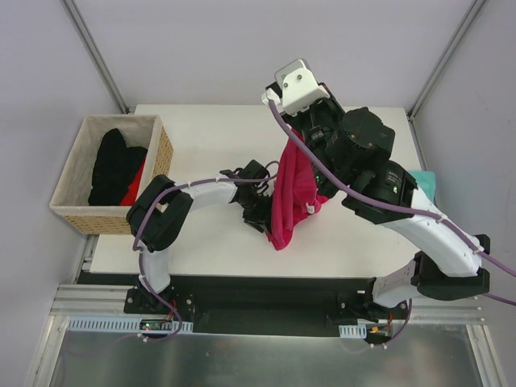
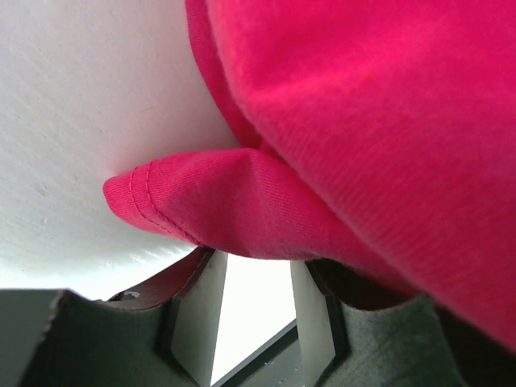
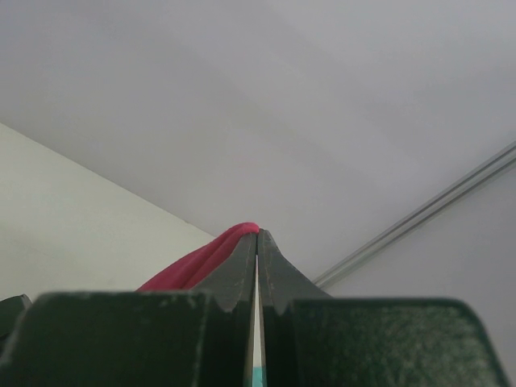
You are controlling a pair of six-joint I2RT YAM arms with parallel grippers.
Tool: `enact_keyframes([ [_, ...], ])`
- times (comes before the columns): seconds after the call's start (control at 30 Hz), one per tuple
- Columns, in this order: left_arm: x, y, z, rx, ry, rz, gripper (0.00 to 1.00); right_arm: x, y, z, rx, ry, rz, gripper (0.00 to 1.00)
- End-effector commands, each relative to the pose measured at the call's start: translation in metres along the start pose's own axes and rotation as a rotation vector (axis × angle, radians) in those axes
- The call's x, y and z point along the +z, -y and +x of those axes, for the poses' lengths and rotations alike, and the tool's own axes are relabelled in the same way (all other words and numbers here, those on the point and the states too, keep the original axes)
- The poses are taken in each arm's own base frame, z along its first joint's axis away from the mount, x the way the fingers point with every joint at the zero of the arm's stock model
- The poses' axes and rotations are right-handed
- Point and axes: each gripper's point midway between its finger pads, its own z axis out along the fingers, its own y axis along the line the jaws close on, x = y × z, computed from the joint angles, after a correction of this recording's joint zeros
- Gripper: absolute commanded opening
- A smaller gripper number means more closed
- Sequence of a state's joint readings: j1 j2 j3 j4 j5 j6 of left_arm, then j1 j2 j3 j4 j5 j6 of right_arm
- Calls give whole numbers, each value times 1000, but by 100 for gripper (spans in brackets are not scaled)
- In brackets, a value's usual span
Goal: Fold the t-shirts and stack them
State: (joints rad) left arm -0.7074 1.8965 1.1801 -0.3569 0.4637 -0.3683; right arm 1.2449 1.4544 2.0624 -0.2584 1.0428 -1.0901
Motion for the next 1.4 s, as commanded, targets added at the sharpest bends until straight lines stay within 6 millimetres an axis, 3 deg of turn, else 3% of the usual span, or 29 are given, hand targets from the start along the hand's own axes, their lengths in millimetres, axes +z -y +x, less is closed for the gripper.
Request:
enact_keyframes([
  [0.0, 10, -11, 0, -2, -16, -52, 38, -2, 21, -12, 77, 27, 40, 1],
  [0.37, 12, -12, -5, 1, -10, -58, 20, 0, 20, -15, 75, 32, 38, 1],
  [0.77, 7, -16, -6, -2, 5, -65, 11, 2, 18, -14, 69, 24, 43, 1],
  [0.93, -7, -18, -16, 2, 59, -89, 11, 0, 23, -9, 71, 19, 58, 1],
  [1.03, -20, -20, -24, 2, 104, -105, 0, -2, 28, -6, 81, 17, 71, 1],
  [1.37, -65, -25, -46, 13, 211, -166, 0, 6, 29, 20, 116, -19, 102, 1],
])
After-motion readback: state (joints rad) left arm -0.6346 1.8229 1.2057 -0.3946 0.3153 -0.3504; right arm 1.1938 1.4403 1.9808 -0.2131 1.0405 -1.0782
